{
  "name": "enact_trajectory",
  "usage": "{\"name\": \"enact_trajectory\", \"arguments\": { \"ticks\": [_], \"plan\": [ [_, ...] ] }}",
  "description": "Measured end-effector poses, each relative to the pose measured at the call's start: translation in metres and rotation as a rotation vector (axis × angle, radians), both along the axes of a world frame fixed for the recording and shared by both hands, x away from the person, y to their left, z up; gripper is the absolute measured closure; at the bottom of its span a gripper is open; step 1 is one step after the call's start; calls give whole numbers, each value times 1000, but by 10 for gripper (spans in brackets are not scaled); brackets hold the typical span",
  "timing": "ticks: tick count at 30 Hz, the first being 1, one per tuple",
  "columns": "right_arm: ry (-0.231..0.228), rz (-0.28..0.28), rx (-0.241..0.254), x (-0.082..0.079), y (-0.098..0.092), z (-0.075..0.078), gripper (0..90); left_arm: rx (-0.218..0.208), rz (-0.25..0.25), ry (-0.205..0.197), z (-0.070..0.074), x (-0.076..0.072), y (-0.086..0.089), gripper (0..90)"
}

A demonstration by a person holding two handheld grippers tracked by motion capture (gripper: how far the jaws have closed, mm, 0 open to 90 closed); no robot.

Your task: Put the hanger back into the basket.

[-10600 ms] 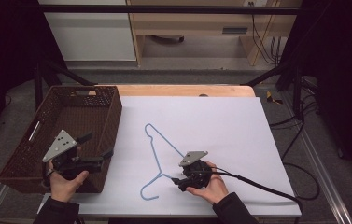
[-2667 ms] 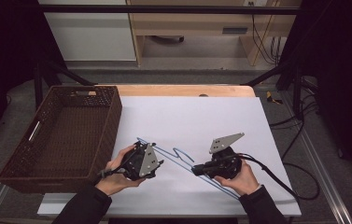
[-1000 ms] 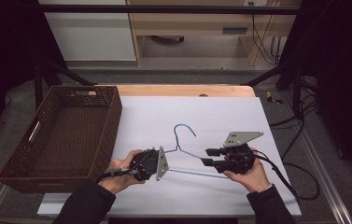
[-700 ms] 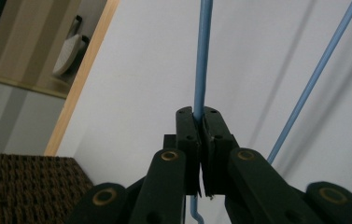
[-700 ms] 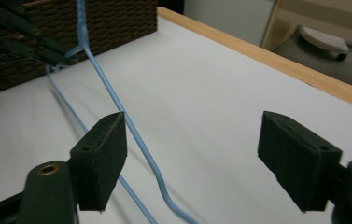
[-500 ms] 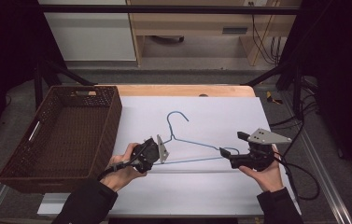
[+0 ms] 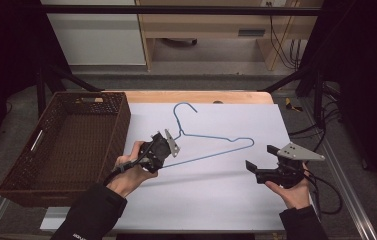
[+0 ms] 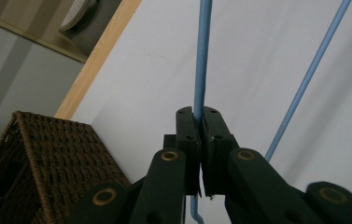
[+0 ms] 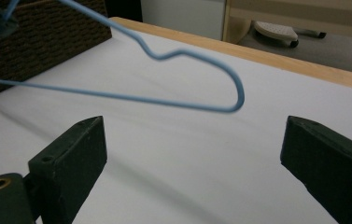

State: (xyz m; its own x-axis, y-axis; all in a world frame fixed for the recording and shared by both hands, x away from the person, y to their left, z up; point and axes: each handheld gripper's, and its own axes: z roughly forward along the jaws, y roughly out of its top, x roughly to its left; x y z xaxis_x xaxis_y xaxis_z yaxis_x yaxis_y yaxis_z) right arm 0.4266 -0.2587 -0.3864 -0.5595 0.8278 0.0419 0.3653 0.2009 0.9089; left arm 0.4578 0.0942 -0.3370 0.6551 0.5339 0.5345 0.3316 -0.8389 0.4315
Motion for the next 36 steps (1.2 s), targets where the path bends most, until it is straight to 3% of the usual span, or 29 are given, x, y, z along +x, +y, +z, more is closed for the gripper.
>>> {"name": "enact_trajectory", "arguments": {
  "ticks": [4,8,9,12,18,27,36],
  "plan": [
    [13,-8,-11,-1,-3,-6,76,4,11,12,10,4,1,874],
    [27,-16,-14,-2,-4,-10,75,-24,26,40,21,8,6,874],
    [27,-18,-13,-2,-5,-11,75,-40,36,32,23,9,8,874],
    [33,-22,-11,-2,-6,-13,73,-23,63,27,33,11,13,874],
    [33,-23,-13,-3,-7,-16,68,-50,113,-1,52,15,24,873],
    [42,-29,-19,-2,-6,-20,64,-89,166,1,73,20,47,874],
    [43,-29,-18,-2,-6,-20,61,-99,261,-25,90,22,81,873]
  ]
}}
